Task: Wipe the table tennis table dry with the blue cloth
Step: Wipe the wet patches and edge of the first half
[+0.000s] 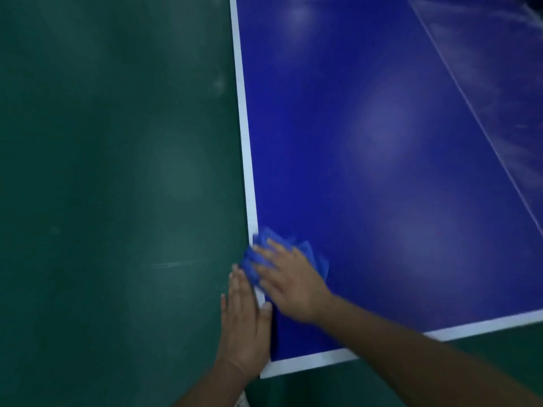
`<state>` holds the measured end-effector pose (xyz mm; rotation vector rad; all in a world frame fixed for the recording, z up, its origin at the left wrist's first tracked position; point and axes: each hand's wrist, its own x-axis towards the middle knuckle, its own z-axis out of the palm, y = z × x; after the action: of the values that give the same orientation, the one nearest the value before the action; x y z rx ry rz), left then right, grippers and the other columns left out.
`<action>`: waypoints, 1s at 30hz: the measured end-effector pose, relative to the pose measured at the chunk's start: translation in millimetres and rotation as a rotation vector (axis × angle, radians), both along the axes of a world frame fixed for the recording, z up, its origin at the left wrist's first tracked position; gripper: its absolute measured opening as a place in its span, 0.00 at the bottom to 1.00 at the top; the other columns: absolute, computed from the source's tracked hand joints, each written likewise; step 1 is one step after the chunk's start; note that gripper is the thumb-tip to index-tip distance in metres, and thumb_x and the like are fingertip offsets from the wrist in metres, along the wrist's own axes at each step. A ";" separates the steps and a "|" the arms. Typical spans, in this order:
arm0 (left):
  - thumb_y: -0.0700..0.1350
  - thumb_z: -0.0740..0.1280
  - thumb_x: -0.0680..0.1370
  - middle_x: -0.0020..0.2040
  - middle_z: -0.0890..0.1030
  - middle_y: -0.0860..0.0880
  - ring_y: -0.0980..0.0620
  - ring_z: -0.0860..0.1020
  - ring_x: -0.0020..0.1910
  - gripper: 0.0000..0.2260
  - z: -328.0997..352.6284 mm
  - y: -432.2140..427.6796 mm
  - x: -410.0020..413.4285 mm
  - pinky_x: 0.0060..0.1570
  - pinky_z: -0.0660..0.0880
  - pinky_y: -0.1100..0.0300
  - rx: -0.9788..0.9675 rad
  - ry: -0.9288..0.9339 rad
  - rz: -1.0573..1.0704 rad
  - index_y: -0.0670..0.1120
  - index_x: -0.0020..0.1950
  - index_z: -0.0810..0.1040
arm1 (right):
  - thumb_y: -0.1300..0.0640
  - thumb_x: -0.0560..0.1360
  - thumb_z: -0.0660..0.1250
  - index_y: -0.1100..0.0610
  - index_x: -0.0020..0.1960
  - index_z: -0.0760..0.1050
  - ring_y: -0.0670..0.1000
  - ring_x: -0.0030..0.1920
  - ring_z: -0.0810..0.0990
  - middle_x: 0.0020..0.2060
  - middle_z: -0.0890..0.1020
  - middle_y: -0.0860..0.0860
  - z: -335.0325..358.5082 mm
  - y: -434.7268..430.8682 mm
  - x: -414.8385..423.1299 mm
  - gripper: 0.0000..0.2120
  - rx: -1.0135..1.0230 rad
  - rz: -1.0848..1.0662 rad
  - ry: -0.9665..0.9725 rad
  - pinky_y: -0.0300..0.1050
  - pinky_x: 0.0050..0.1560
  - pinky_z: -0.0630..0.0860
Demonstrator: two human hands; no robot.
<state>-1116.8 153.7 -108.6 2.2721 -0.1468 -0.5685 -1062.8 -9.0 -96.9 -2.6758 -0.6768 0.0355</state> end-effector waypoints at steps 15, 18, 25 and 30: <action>0.58 0.50 0.80 0.80 0.57 0.40 0.40 0.54 0.79 0.31 18.1 -13.8 -9.4 0.76 0.52 0.36 0.205 -0.281 -0.011 0.41 0.77 0.65 | 0.44 0.81 0.56 0.40 0.71 0.71 0.51 0.77 0.64 0.75 0.68 0.43 5.1 -4.4 -94.6 0.19 -0.142 -0.575 0.001 0.57 0.68 0.68; 0.58 0.50 0.81 0.79 0.59 0.40 0.40 0.53 0.79 0.30 20.0 -45.3 -15.9 0.76 0.51 0.37 0.252 -0.338 -0.089 0.41 0.76 0.67 | 0.44 0.81 0.57 0.40 0.71 0.71 0.52 0.75 0.67 0.74 0.70 0.44 4.8 -56.2 -106.2 0.19 -0.180 -0.416 -0.016 0.57 0.66 0.70; 0.60 0.45 0.83 0.79 0.60 0.40 0.40 0.54 0.79 0.29 20.8 -103.1 -35.8 0.76 0.44 0.42 0.380 -0.390 -0.256 0.45 0.78 0.65 | 0.45 0.83 0.52 0.49 0.75 0.70 0.60 0.76 0.64 0.76 0.68 0.54 14.1 -287.8 -124.7 0.24 -0.102 -1.369 0.153 0.66 0.70 0.65; 0.58 0.49 0.82 0.79 0.61 0.40 0.41 0.54 0.78 0.30 21.4 -165.8 -43.1 0.75 0.36 0.49 0.388 -0.344 -0.045 0.42 0.77 0.68 | 0.46 0.76 0.56 0.45 0.68 0.76 0.59 0.71 0.73 0.72 0.74 0.50 7.1 -193.9 -128.3 0.23 -0.202 -0.807 0.040 0.64 0.60 0.76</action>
<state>-1159.9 -12.1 -87.2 2.7392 -0.2766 -0.2357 -1191.1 -202.9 -89.8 -2.9244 0.4694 -0.0613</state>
